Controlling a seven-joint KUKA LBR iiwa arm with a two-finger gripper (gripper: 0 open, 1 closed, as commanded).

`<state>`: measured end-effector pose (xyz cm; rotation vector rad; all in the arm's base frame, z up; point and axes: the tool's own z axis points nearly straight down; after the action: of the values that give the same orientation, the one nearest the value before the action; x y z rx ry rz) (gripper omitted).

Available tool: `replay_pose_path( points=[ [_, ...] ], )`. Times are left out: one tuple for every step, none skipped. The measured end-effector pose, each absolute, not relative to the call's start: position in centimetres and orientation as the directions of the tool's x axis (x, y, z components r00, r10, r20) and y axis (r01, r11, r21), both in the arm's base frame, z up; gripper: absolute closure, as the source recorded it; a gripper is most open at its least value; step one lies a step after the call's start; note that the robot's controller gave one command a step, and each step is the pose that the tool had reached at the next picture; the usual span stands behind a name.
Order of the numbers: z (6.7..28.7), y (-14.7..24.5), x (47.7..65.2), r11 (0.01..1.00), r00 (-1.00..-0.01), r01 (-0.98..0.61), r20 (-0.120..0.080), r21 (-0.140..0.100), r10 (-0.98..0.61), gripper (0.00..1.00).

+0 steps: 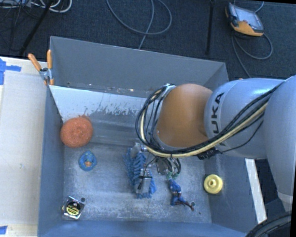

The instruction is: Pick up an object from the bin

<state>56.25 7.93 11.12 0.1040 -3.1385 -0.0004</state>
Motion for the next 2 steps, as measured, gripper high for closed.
replay_pose_path(
  points=[
    [8.1, 4.3, 55.3, 0.997, -0.997, -0.078, -0.003, 0.001, -0.078, 0.0],
    [7.6, 2.7, 55.4, 0.954, -0.954, -0.299, -0.009, 0.002, -0.299, 1.0]
  ],
)
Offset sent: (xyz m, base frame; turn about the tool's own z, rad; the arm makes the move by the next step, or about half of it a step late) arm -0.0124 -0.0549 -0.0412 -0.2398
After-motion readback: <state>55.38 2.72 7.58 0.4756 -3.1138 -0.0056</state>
